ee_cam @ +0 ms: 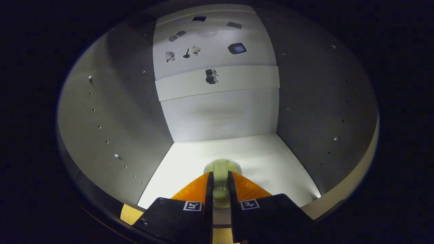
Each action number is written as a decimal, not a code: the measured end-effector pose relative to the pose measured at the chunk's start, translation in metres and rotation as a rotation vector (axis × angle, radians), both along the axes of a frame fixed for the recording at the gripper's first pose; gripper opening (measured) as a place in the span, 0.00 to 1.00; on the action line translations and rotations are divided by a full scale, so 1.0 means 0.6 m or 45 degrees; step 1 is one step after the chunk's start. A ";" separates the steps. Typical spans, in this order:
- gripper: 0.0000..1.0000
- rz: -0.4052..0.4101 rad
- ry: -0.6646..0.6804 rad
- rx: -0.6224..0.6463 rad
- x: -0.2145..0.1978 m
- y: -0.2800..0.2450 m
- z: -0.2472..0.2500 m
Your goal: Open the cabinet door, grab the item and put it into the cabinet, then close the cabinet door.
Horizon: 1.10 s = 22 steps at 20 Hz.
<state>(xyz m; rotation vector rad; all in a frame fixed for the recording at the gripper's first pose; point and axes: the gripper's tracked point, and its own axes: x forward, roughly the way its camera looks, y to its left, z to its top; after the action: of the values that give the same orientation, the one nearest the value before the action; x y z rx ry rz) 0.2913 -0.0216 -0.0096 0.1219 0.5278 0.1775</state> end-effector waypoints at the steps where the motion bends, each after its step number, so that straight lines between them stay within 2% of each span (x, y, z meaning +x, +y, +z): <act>1: 0.26 0.002 -0.010 -0.005 0.003 0.001 0.001; 5: 0.26 0.000 -0.129 0.008 0.010 0.007 0.039; 9: 0.25 0.077 -0.248 -0.002 -0.040 0.022 0.106; 12: 0.24 0.144 -0.379 -0.065 -0.114 0.033 0.177; 17: 0.24 0.187 -0.638 -0.014 -0.278 0.051 0.305; 21: 0.33 0.130 -0.687 -0.006 -0.386 0.039 0.322; 22: 0.39 0.122 -0.693 -0.014 -0.412 0.031 0.322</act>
<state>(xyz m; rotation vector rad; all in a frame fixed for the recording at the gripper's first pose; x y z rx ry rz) 0.0438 -0.0032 0.1837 0.0338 -0.0080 0.2896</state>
